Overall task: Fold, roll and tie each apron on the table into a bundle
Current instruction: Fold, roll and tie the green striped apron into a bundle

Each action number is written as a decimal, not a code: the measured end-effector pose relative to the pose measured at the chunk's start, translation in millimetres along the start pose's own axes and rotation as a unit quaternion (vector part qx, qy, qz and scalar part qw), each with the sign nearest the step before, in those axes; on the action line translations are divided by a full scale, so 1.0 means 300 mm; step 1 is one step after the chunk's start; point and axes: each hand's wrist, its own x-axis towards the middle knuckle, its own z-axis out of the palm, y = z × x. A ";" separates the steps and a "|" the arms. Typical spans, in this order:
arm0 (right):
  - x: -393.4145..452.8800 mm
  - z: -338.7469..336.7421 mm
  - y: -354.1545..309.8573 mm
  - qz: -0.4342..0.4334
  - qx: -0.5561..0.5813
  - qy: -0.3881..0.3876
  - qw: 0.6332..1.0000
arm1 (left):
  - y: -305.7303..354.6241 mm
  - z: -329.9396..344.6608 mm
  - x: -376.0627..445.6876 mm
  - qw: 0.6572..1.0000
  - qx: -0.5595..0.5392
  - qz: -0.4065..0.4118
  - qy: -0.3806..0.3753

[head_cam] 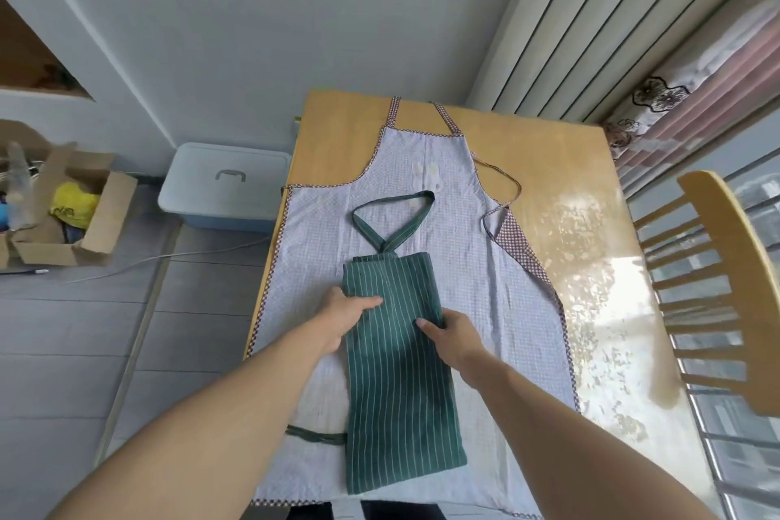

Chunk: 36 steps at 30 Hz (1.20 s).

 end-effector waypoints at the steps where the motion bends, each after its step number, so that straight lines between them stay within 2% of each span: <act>1: 0.035 0.000 0.001 0.007 -0.010 0.000 1.000 | 0.000 0.002 0.028 0.999 0.021 0.008 0.033; 4: 0.112 -0.005 0.010 0.023 -0.052 -0.018 0.998 | -0.007 -0.001 0.091 0.983 0.096 0.054 0.150; 6: 0.133 -0.007 0.018 0.004 -0.100 -0.029 0.995 | 0.002 -0.005 0.113 0.960 0.171 0.101 0.197; 10: 0.168 -0.016 0.009 -0.028 -0.172 0.008 0.985 | 0.085 0.002 0.193 0.939 0.266 0.154 0.153; 12: 0.175 -0.015 0.010 -0.031 -0.175 0.020 0.984 | 0.124 0.006 0.212 0.902 0.383 0.158 0.122; 13: 0.181 -0.016 0.014 -0.028 -0.158 0.020 0.987 | 0.139 0.009 0.216 0.894 0.408 0.152 0.103; 16: 0.184 -0.025 0.025 -0.021 -0.046 0.021 0.999 | 0.166 0.012 0.202 0.917 0.375 0.134 0.013; 18: 0.183 -0.044 0.033 -0.022 0.026 -0.005 0.999 | 0.161 0.003 0.193 0.923 0.360 0.134 -0.028; 23: 0.193 -0.053 0.029 -0.033 0.120 -0.104 0.987 | 0.165 -0.036 0.175 0.927 0.356 0.099 -0.058; 26: 0.195 -0.061 -0.006 -0.001 0.162 -0.111 0.981 | 0.184 -0.040 0.158 0.930 0.345 0.084 -0.095; 29: 0.208 -0.053 -0.041 0.068 0.242 -0.084 0.964 | 0.181 -0.040 0.158 0.959 0.254 0.085 -0.088; 30: 0.216 -0.047 -0.050 0.084 0.239 -0.060 0.966 | 0.184 -0.041 0.163 0.969 0.224 0.088 -0.063; 32: 0.224 -0.036 -0.064 0.082 0.152 -0.024 0.985 | 0.179 -0.045 0.185 0.984 0.159 0.072 -0.029; 36: 0.211 -0.018 -0.089 0.022 0.043 -0.033 0.998 | 0.191 -0.040 0.234 0.999 0.041 -0.007 -0.020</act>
